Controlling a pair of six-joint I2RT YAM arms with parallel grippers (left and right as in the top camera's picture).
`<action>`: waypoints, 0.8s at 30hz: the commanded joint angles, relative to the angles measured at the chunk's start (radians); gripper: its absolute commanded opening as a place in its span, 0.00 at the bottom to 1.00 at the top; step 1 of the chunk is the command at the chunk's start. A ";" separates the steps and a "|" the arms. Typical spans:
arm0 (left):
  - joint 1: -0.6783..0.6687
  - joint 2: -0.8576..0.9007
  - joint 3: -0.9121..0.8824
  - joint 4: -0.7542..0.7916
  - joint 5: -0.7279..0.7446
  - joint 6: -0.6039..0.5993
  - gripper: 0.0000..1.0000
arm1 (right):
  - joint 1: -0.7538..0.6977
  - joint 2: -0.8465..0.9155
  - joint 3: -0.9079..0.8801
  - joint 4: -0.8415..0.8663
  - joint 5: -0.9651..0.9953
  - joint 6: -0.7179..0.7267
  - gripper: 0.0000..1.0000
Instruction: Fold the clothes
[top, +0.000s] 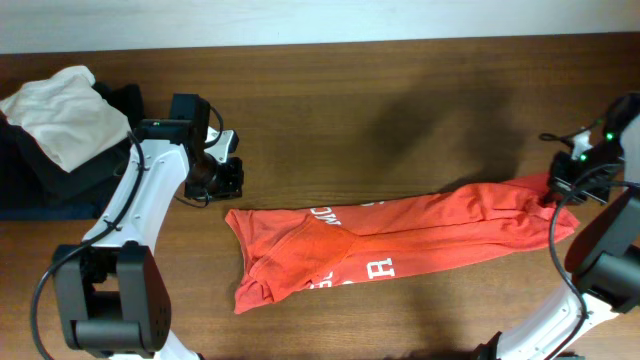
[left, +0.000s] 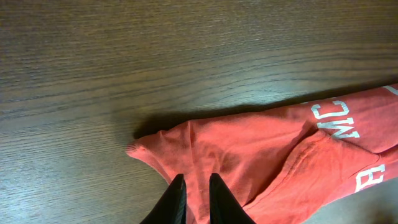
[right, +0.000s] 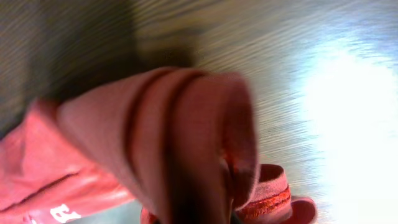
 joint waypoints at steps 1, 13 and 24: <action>0.003 -0.017 0.012 0.001 0.013 -0.014 0.13 | 0.151 -0.084 0.019 -0.028 -0.001 -0.038 0.04; 0.003 -0.017 0.011 -0.003 0.013 -0.014 0.24 | 0.770 -0.090 -0.059 -0.130 -0.003 0.102 0.04; 0.003 -0.017 0.011 -0.003 0.013 -0.014 0.24 | 0.864 -0.090 -0.174 -0.030 -0.037 0.128 0.10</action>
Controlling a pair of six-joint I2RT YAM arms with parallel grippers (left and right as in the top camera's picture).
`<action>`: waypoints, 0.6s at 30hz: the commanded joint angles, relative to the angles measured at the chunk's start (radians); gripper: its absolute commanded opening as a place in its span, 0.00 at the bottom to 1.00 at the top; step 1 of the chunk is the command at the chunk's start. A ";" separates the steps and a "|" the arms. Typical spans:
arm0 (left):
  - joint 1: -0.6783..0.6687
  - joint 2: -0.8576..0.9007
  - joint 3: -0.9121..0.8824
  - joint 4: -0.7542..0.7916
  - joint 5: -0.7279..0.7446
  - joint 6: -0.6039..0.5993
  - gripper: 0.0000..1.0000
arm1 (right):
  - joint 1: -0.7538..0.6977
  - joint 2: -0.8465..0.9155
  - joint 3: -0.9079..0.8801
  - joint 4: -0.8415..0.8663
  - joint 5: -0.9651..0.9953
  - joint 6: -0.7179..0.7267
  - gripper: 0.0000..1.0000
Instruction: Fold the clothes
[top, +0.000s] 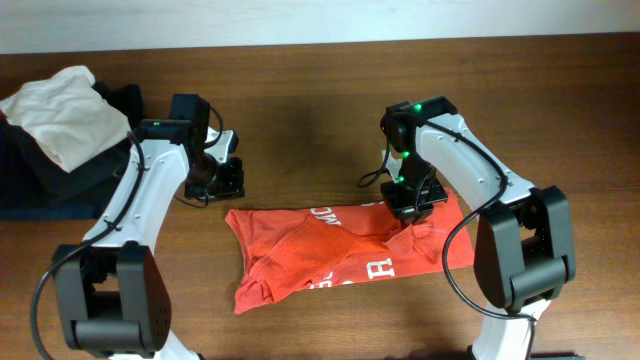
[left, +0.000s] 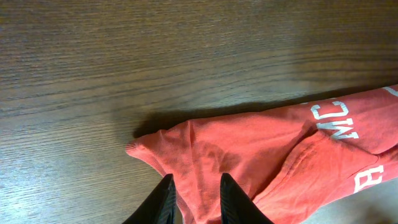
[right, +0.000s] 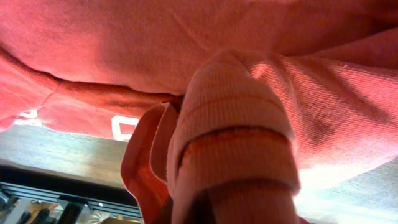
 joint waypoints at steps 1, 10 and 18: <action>0.003 -0.017 0.011 -0.002 0.012 -0.006 0.24 | 0.021 -0.023 -0.003 0.004 -0.045 0.009 0.17; 0.003 -0.017 0.011 -0.047 0.011 -0.005 0.36 | -0.039 -0.107 0.019 0.017 -0.024 0.126 0.48; 0.002 -0.017 -0.066 -0.184 -0.012 0.004 0.56 | -0.165 -0.164 0.018 -0.044 0.036 0.187 0.49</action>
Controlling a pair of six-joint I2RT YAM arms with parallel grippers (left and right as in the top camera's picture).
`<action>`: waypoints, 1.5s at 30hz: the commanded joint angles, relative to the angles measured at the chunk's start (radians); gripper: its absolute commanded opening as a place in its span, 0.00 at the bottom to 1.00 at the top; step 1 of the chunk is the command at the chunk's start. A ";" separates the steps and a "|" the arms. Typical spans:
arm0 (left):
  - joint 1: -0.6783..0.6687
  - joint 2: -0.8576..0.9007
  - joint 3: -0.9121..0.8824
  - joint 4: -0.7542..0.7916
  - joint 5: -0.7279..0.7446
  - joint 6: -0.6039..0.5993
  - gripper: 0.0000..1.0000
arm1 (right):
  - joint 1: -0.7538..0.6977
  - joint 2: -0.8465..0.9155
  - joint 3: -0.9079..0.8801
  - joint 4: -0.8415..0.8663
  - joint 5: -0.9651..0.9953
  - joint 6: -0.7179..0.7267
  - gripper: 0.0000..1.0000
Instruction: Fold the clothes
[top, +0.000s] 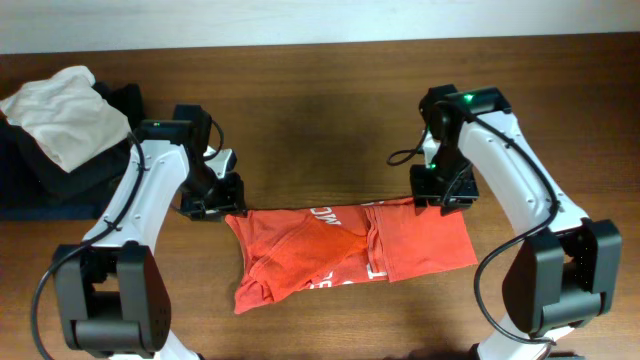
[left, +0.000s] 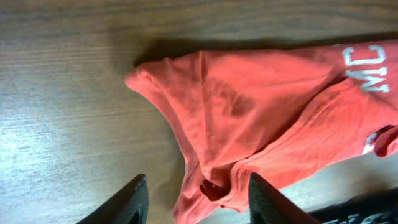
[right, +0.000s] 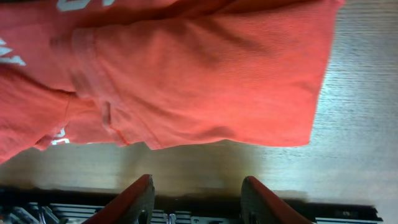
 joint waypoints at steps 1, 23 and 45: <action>0.001 -0.017 -0.095 0.000 0.058 0.057 0.56 | -0.048 -0.014 0.013 -0.011 0.027 0.035 0.50; -0.116 -0.039 -0.256 0.116 -0.061 -0.019 0.63 | -0.060 -0.014 0.011 -0.017 0.027 0.035 0.54; 0.195 -0.039 0.154 0.010 -0.126 -0.034 0.00 | -0.205 -0.014 0.011 -0.010 0.174 0.010 0.60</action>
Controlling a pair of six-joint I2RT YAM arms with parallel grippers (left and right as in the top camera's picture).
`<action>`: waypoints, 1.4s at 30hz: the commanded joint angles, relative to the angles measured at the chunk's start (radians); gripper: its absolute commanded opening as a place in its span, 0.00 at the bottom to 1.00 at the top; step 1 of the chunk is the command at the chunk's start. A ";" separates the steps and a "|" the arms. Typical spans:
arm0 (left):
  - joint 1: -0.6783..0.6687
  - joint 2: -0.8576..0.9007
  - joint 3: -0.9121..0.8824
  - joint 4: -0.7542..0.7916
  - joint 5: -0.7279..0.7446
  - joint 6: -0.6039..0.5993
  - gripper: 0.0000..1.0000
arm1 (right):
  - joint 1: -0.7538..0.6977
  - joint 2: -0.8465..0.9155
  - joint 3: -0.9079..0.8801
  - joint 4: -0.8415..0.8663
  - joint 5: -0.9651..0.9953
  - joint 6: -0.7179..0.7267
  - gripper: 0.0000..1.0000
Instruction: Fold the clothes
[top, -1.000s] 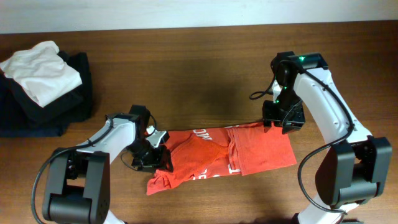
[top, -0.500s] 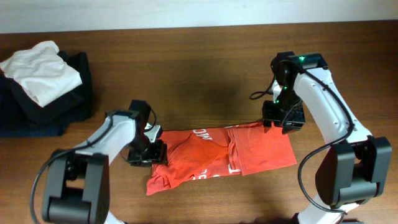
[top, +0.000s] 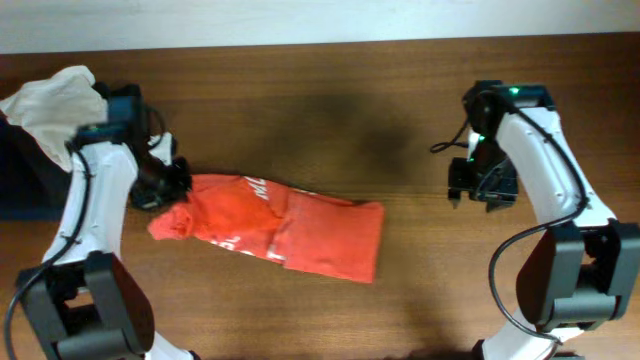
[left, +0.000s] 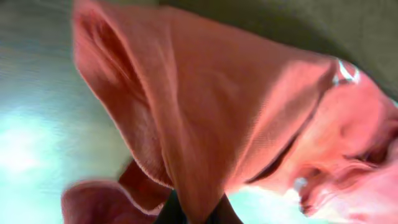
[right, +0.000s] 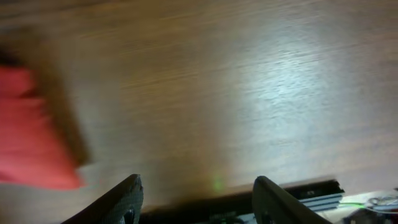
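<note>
The red-orange shirt (top: 270, 225) with white letters lies folded in a short band across the table's middle left. My left gripper (top: 165, 190) is shut on its left end, and that cloth (left: 205, 118) fills the left wrist view, bunched and hanging from the closed fingers. My right gripper (top: 482, 188) stands open over bare wood well to the right of the shirt. Its fingers (right: 127, 196) are spread wide, and only a red edge of the shirt (right: 31, 143) shows at the left of that view.
A pile of clothes, cream cloth (top: 55, 100) over dark garments, sits at the far left edge behind my left arm. The wooden table (top: 350, 110) runs back to a pale wall.
My left gripper was open beside the shirt's left end and is now shut on it, farther left. The shirt has shifted left. My right gripper has moved right, away from the shirt.
The shirt lay stretched long, my right gripper shut on its right end and the left one nearly shut by the left end. The right end then lay folded over the middle and the right gripper opened. Now the left gripper holds the left end.
</note>
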 joint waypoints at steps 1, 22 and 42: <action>-0.067 -0.002 0.140 -0.093 -0.006 -0.007 0.00 | -0.038 -0.014 0.010 0.000 0.026 -0.016 0.60; -0.872 0.135 0.163 0.035 0.060 -0.070 0.02 | -0.038 -0.014 0.010 0.000 0.025 -0.018 0.65; -0.897 0.135 0.158 0.078 0.071 -0.070 0.04 | 0.312 -0.003 -0.490 0.658 -0.321 0.196 0.34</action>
